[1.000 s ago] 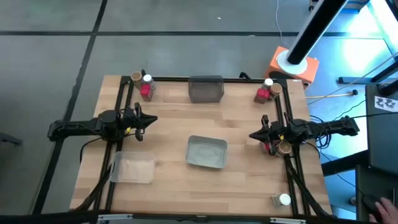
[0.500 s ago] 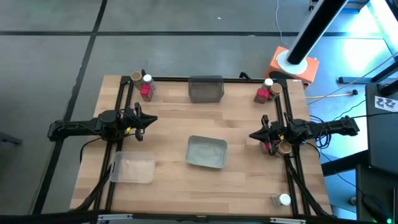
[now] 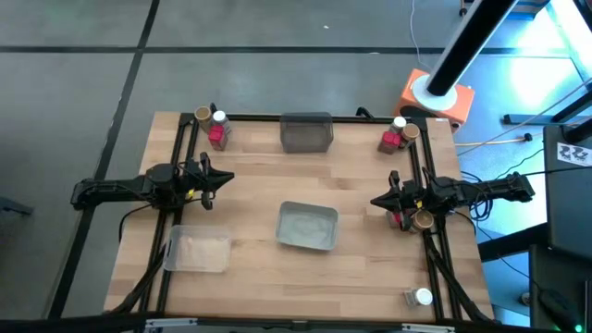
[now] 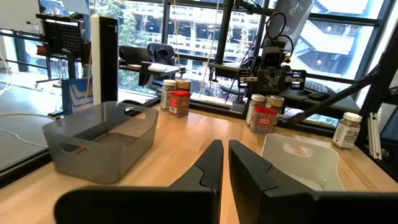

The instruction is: Sort spices by type

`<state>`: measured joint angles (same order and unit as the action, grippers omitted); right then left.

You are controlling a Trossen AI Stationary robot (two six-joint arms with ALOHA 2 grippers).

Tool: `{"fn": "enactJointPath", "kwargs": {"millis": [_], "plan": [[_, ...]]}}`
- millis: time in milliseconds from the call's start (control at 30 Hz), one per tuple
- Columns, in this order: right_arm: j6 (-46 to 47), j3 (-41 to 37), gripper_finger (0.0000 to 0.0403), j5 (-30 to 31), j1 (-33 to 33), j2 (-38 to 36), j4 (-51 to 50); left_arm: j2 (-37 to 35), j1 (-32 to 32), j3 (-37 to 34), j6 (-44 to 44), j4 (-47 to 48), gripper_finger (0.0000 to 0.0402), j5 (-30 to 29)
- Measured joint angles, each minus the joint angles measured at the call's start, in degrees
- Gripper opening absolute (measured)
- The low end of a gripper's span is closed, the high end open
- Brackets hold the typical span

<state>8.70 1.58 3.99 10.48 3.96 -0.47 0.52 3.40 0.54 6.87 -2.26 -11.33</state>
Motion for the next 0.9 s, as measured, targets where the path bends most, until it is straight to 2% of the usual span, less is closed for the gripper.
{"fn": "enactJointPath", "kwargs": {"millis": [267,333,433,700,900], "plan": [[-0.5,-0.4,0.0010,1.2,0.0,0.0,4.8,0.0,0.0,0.0,0.0,0.0,0.0015,0.0],[-1.7,-0.4,0.0010,3.6,0.0,0.0,7.3,0.0,0.0,0.0,0.2,0.0,0.0015,0.0],[-5.4,-0.3,0.0010,11.8,0.0,0.0,10.7,0.0,0.0,0.0,0.1,-0.4,0.0015,0.0],[-19.1,1.0,0.0010,40.4,0.0,0.0,14.4,0.0,0.1,0.0,-2.6,-3.7,0.0015,-0.1],[-22.7,5.8,0.0010,49.1,-3.2,0.5,13.5,0.0,0.1,0.0,-7.5,-8.2,0.0015,-3.0]]}}
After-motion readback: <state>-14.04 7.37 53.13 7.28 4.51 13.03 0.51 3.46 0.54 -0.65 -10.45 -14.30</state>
